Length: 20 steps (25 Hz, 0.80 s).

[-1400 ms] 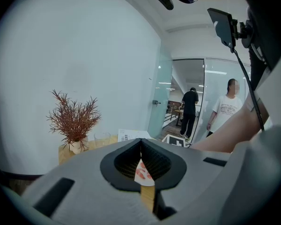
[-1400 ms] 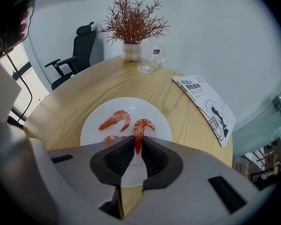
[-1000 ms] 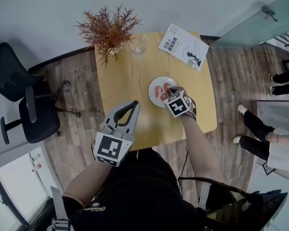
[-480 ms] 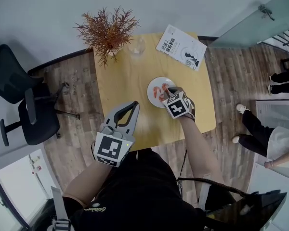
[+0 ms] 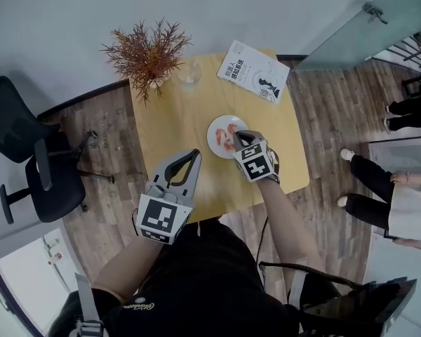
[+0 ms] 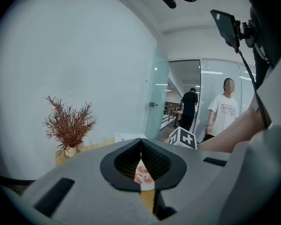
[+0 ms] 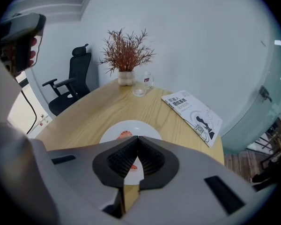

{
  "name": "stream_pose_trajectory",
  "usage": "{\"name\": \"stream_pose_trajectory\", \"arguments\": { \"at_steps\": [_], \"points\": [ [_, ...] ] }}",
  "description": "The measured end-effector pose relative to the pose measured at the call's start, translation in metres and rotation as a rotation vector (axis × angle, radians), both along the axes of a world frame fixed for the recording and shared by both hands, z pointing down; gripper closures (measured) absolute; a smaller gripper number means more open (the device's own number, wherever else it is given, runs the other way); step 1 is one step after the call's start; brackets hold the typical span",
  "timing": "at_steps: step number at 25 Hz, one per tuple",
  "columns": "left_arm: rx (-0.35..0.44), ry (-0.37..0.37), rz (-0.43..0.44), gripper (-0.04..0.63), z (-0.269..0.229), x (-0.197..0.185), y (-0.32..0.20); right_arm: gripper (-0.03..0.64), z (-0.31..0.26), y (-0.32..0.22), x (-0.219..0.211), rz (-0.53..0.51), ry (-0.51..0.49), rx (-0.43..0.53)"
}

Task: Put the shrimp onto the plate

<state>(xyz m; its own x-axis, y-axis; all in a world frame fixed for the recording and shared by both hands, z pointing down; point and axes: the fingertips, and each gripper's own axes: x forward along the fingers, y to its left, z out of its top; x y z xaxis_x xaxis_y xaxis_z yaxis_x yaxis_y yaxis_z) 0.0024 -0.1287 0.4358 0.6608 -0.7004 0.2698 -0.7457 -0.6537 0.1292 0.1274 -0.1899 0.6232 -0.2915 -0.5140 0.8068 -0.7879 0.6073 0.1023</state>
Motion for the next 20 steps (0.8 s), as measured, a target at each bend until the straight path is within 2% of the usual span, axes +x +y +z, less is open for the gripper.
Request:
{"name": "stream_pose_trajectory", "arguments": {
  "at_steps": [9, 15, 20],
  "points": [
    [0.026, 0.009, 0.033, 0.591, -0.013, 0.014, 0.009, 0.614, -0.081, 0.020, 0.000, 0.097, -0.177, 0.192],
    [0.039, 0.013, 0.056, 0.591, -0.021, 0.027, 0.015, 0.614, -0.163, 0.038, 0.004, 0.140, -0.261, 0.411],
    [0.073, 0.021, 0.078, 0.591, -0.037, 0.038, 0.022, 0.614, -0.218, 0.064, 0.005, 0.147, -0.337, 0.528]
  ]
}}
